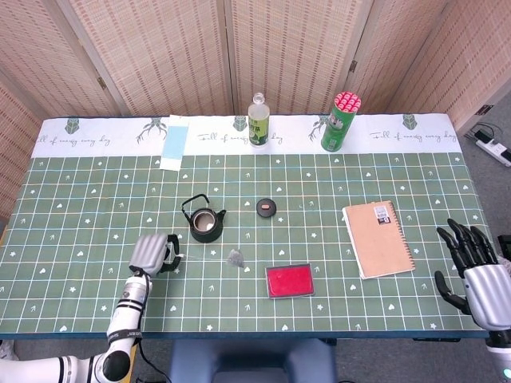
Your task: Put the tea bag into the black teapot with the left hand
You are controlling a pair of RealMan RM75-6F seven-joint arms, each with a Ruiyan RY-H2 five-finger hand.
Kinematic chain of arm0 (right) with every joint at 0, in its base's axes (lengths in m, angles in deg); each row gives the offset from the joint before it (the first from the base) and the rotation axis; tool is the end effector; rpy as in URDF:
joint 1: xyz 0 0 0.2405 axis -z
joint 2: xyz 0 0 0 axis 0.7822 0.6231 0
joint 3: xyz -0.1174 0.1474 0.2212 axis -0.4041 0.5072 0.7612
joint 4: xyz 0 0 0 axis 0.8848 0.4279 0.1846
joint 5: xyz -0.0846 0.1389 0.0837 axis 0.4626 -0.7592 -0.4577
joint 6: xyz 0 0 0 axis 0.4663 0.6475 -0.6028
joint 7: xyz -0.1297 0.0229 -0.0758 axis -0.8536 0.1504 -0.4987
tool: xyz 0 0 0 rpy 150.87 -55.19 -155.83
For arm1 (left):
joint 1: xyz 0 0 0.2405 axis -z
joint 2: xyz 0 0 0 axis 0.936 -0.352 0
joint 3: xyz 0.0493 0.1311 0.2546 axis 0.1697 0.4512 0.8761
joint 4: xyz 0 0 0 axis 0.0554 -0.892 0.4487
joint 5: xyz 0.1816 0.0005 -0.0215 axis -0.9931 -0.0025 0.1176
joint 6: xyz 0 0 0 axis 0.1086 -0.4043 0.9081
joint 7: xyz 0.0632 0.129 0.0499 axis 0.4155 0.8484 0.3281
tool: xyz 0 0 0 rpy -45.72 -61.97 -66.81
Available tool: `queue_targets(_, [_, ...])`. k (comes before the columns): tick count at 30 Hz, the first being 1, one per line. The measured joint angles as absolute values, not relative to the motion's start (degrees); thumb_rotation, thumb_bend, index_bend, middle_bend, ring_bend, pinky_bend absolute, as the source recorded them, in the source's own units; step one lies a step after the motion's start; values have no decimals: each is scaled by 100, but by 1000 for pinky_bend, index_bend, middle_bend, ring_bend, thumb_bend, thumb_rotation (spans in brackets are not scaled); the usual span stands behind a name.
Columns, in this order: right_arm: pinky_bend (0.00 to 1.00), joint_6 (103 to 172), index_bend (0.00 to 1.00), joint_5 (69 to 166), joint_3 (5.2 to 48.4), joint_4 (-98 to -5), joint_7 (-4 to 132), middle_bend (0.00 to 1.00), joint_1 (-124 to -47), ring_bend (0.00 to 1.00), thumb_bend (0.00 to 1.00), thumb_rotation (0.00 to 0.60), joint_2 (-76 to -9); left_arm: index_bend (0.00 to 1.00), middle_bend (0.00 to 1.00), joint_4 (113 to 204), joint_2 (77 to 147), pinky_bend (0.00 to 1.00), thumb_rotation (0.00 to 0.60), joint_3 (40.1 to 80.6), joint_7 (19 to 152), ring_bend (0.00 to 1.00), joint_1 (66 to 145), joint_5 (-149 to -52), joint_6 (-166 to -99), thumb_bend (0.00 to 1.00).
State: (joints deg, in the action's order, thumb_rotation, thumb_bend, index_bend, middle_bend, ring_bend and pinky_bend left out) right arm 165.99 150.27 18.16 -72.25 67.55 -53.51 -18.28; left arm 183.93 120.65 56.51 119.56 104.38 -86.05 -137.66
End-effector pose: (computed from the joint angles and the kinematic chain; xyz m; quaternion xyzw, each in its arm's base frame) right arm -0.3046 -0.1670 0.2298 0.6077 -0.3494 0.4472 0.5556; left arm -0.1977 0.3252 0.0098 -0.6432 -0.4842 -0.3359 0.4889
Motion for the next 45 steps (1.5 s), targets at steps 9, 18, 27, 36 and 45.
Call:
queue_targets(9, [0,16486,0,14975,1820,-7191,6975,0,-5406,0,512,600,-1764,675,1000,18694,11970,1000,600,5354,13118,1000,11007,-8512,-14029,594])
queue_targets(18, [0,16400,0,14846,1853,-7168,7098,0,-5439,0,512,600,-1731,677,1000,18595,12017,1000,600,5059,13878,1000,11673,-8169,-14070,594])
queue_targets(27, [0,16293,0,14726,1891,-7140,7234,0,-5483,0,512,600,-1695,677,1000,18559,12025,1000,600,4820,14052,1000,12054,-8100,-14144,594])
queue_targets(36, [0,16227,0,14681,1886,-7133,7283,0,-5508,0,512,600,-1673,677,1000,18407,11926,1000,600,4769,14530,1000,12420,-8125,-14349,594])
queue_targets(45, [0,16171,0,14603,1906,-7136,7311,0,-5521,0,512,600,-1658,681,1000,18342,11672,1000,600,4623,14710,1000,12713,-8117,-14321,594])
